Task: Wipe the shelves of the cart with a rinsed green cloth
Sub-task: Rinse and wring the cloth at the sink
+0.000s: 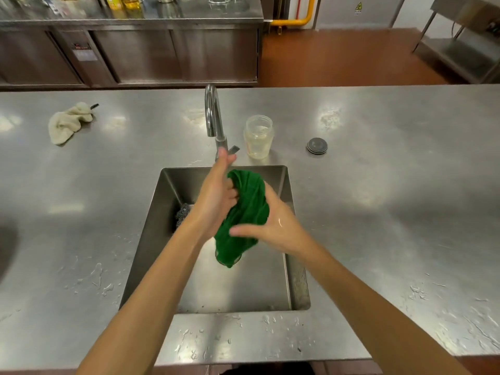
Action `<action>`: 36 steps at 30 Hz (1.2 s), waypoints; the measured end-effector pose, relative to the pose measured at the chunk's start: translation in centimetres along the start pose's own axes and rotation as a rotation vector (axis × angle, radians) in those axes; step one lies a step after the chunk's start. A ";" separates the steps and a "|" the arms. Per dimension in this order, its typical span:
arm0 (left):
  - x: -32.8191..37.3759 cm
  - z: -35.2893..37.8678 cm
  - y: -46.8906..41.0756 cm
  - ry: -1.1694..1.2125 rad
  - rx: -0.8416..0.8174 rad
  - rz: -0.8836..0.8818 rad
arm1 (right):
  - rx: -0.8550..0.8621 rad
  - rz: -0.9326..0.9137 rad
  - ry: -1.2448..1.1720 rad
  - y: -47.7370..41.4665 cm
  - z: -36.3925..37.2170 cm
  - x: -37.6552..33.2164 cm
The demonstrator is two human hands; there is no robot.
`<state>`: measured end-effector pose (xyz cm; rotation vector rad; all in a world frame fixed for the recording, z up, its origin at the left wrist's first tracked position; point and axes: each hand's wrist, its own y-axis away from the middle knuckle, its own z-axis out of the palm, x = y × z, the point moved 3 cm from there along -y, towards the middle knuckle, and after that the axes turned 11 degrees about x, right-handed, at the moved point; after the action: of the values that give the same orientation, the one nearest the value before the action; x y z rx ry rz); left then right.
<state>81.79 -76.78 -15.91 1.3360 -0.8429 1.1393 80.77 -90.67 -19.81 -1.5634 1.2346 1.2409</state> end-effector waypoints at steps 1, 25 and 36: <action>0.4 -0.6 -0.1 -0.062 0.023 0.032 | 0.102 -0.015 0.038 -0.9 0.1 0.2; -2.0 2.0 -3.4 0.830 0.318 -0.487 | 0.552 -0.129 0.103 -1.7 0.5 -3.6; -1.9 3.5 -3.7 0.804 0.331 -0.530 | 0.275 -0.638 1.115 0.2 0.7 -2.4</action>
<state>85.31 -80.06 -18.49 1.1063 0.2816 1.2545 80.25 -89.52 -17.60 -2.2368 1.2473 -0.2932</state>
